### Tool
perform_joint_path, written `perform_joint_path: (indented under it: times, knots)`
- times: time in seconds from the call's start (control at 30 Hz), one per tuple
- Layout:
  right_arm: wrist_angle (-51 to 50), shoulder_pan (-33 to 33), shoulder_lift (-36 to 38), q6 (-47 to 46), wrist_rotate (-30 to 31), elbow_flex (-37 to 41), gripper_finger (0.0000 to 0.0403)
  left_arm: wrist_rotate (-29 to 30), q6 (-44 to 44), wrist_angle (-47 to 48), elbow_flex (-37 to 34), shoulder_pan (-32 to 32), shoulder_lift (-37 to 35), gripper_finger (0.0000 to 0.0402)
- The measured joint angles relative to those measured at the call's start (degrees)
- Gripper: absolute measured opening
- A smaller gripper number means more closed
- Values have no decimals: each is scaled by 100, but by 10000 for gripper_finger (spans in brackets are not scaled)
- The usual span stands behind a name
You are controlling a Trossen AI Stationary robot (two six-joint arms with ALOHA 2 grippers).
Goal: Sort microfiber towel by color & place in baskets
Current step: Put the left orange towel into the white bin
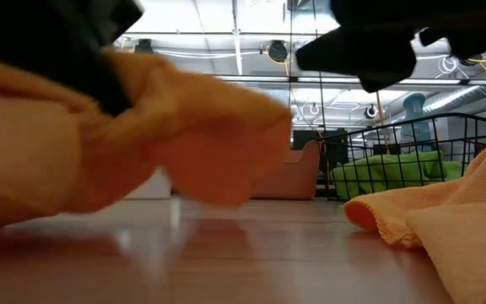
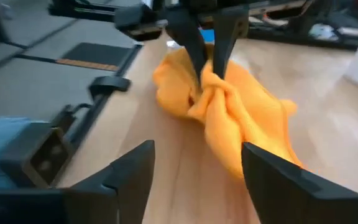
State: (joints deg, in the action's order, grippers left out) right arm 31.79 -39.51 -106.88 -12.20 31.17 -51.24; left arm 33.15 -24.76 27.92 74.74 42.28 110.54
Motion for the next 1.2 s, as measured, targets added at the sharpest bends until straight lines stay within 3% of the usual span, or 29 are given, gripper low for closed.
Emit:
perform_joint_path:
  times: [0.27, 0.5, 0.8, 0.97, 1.1, 1.2]
  knots:
    - [-59, 16, -746, 545, 963, -1052, 321, 30, 1611, 29, 479, -115, 2, 16]
    - [-42, 160, -1256, 459, 1150, -1687, 363, 1008, 2015, 106, 962, -100, 2, 19]
    - [-13, 206, -1377, 432, 2276, -1907, 363, 1860, 2078, 134, 1340, -165, 2, 29]
    - [512, 245, -1354, 688, 1965, -1907, 353, 2368, 2114, -11, 1410, -210, 2, 30]
    - [683, 275, -1353, 674, 1882, -1907, 313, 2382, 2095, -8, 1412, -225, 2, 30]
    - [677, 275, -1352, 688, 2030, -1907, 254, 2380, 2058, -17, 1412, -211, 2, 30]
